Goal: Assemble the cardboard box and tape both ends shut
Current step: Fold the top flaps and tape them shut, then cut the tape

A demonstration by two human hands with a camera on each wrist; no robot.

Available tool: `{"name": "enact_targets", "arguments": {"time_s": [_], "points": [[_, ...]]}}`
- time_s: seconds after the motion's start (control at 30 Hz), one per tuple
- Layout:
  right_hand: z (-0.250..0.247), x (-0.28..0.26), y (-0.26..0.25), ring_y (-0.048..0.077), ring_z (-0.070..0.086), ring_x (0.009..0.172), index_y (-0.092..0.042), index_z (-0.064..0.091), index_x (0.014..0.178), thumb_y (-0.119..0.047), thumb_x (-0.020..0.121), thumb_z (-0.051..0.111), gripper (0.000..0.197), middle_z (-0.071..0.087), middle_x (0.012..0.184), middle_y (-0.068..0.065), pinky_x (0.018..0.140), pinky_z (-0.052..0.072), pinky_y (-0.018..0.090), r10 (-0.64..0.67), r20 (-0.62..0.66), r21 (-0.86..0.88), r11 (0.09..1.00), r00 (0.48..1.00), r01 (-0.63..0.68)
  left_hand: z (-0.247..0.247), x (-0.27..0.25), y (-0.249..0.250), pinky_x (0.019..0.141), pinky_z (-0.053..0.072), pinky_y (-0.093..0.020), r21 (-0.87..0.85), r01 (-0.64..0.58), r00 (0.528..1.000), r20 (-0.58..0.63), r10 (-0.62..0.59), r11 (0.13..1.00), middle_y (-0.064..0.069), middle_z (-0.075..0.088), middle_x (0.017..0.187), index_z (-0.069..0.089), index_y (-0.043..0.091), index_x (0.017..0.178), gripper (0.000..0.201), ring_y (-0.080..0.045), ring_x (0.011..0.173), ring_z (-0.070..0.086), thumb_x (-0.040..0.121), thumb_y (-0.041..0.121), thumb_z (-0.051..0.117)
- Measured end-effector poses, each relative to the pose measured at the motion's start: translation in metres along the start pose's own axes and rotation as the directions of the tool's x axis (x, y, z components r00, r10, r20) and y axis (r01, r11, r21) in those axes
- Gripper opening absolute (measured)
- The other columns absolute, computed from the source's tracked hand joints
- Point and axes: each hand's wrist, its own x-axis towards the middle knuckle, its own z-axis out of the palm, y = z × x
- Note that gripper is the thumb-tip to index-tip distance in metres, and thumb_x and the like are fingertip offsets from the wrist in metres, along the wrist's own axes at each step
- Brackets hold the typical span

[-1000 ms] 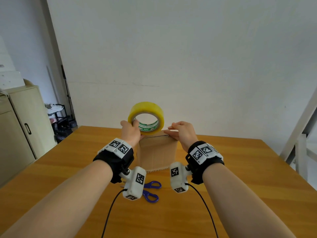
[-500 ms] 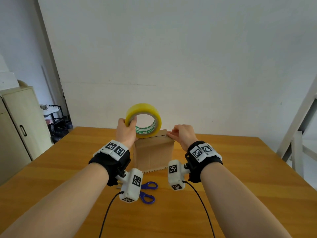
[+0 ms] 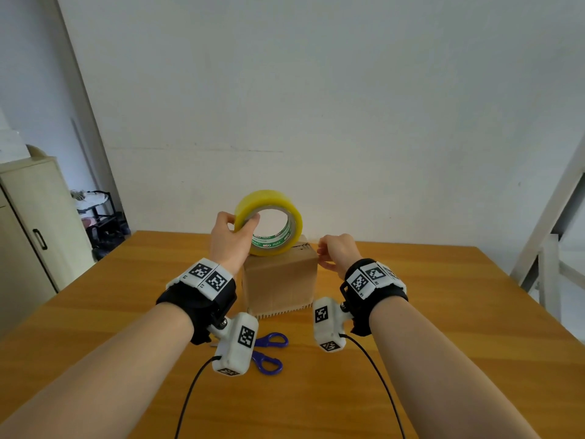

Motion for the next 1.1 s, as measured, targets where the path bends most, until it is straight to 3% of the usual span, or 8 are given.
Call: {"name": "enact_targets", "arguments": {"time_s": [0.1,0.37,0.7,0.83,0.9,0.97,1.03,1.1], "points": [[0.001,0.001,0.003,0.020,0.050,0.061,0.000,0.050,0.082,-0.001,0.088,0.045,0.008,0.051,0.069,0.008,0.057,0.045,0.029,0.014,0.020,-0.029,1.000,1.000,-0.013,0.000,-0.002,0.002,0.080,0.055,-0.053,0.026,0.012,1.000,-0.001,-0.012,1.000,-0.013,0.061,0.094,0.050,0.011,0.102,0.034,-0.031,0.091,0.063,0.082,0.035,0.063],[0.007,-0.001,0.005,0.018,0.052,0.065,-0.007,0.050,0.071,-0.004,0.090,0.041,0.021,0.054,0.071,0.006,0.071,0.042,0.032,0.076,0.058,-0.101,0.992,0.995,-0.070,-0.003,-0.007,0.006,0.082,0.054,-0.053,0.029,0.036,0.999,0.024,-0.036,0.999,-0.017,0.063,0.096,0.051,0.011,0.102,0.030,-0.030,0.088,0.062,0.080,0.029,0.061],[0.014,-0.007,0.003,0.018,0.050,0.066,-0.009,0.051,0.086,-0.021,0.096,0.036,0.022,0.052,0.074,0.005,0.081,0.037,0.034,0.107,0.095,-0.300,0.951,0.990,-0.074,-0.005,-0.004,0.003,0.085,0.054,-0.052,0.033,0.056,0.995,0.085,-0.058,0.998,-0.020,0.062,0.105,0.046,0.014,0.105,0.024,-0.033,0.097,0.063,0.084,0.018,0.057],[0.013,-0.007,-0.001,0.017,0.047,0.061,-0.011,0.049,0.082,-0.023,0.098,0.032,0.026,0.050,0.073,0.004,0.076,0.038,0.032,0.119,0.123,-0.358,0.931,0.985,-0.068,-0.005,0.000,0.002,0.087,0.052,-0.053,0.048,0.045,0.993,0.103,-0.049,0.998,-0.019,0.059,0.108,0.044,0.013,0.107,0.024,-0.032,0.099,0.061,0.086,0.019,0.055],[0.013,-0.005,0.000,0.017,0.047,0.060,-0.011,0.048,0.084,-0.023,0.098,0.032,0.024,0.050,0.078,0.006,0.061,0.042,0.024,0.138,0.133,-0.381,0.921,0.981,-0.078,-0.006,0.002,0.001,0.088,0.052,-0.053,0.054,0.038,0.992,0.114,-0.044,0.998,-0.019,0.058,0.110,0.043,0.013,0.108,0.025,-0.033,0.101,0.061,0.086,0.020,0.054],[0.011,-0.004,0.003,0.016,0.048,0.060,-0.011,0.044,0.101,-0.031,0.097,0.034,0.023,0.051,0.092,0.008,0.044,0.039,0.018,0.185,0.135,-0.410,0.905,0.973,-0.115,-0.007,0.003,-0.001,0.088,0.052,-0.053,0.059,0.037,0.993,0.114,-0.043,0.998,-0.019,0.058,0.110,0.043,0.014,0.108,0.025,-0.032,0.101,0.061,0.087,0.021,0.054],[0.008,-0.003,0.010,0.017,0.049,0.061,-0.014,0.038,0.109,-0.039,0.096,0.036,0.029,0.048,0.097,0.007,0.043,0.036,0.018,0.226,0.135,-0.440,0.886,0.965,-0.146,-0.009,0.004,-0.003,0.088,0.052,-0.052,0.051,0.034,0.993,0.109,-0.040,0.998,-0.019,0.059,0.109,0.044,0.014,0.107,0.025,-0.032,0.100,0.061,0.086,0.021,0.055],[0.007,-0.001,0.017,0.021,0.054,0.072,-0.011,0.043,0.114,-0.032,0.098,0.038,0.027,0.053,0.105,0.011,0.052,0.043,0.023,0.219,0.131,-0.438,0.888,0.967,-0.142,-0.009,0.005,-0.004,0.087,0.053,-0.052,0.048,0.029,0.993,0.114,-0.034,0.998,-0.019,0.060,0.109,0.044,0.014,0.106,0.025,-0.032,0.100,0.062,0.086,0.021,0.056]]}}
